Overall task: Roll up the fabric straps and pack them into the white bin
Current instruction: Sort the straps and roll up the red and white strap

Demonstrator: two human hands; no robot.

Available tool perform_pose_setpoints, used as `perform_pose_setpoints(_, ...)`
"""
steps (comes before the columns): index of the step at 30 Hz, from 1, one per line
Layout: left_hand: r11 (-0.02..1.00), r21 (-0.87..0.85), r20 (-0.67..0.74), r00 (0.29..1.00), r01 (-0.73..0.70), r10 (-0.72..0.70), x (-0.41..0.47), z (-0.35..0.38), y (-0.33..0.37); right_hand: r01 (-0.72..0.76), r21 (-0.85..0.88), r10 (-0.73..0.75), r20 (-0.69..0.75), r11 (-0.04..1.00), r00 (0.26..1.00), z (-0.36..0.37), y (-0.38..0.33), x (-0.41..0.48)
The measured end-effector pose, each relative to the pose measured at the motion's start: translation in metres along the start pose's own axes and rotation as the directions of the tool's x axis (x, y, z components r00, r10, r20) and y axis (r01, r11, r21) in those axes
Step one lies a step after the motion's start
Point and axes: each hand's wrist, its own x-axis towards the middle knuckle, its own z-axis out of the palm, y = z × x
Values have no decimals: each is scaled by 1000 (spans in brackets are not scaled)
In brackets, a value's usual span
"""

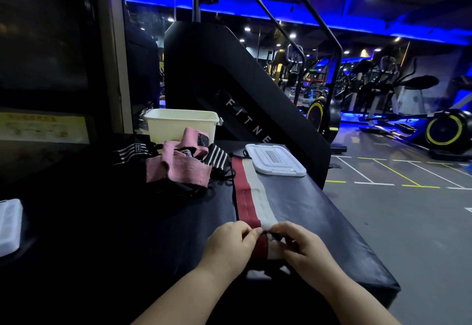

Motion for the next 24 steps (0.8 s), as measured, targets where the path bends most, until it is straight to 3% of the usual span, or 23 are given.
perform_pose_setpoints(3,983,-161,-138,988,-91,69,0,2,-6,-21,15,21,-16,1000,1000,2,-1,5)
perform_pose_setpoints(5,969,-187,-118,983,-163,142,1,3,-11,-45,19,45,-20,999,999,3,-2,6)
perform_pose_setpoints(8,967,-217,-24,991,-132,130,1,-1,-14,-56,-22,55,-46,998,997,3,-6,6)
perform_pose_setpoints(13,979,-81,117,973,-188,197,1,-8,-16,-93,-1,92,-70,996,993,3,-12,3)
perform_pose_setpoints(20,971,26,90,968,-238,235,-2,-11,-16,-122,-77,119,-51,989,992,3,-11,4)
perform_pose_setpoints(24,961,-19,17,961,-277,278,1,-24,-11,-93,-82,89,-51,992,995,1,-17,7)
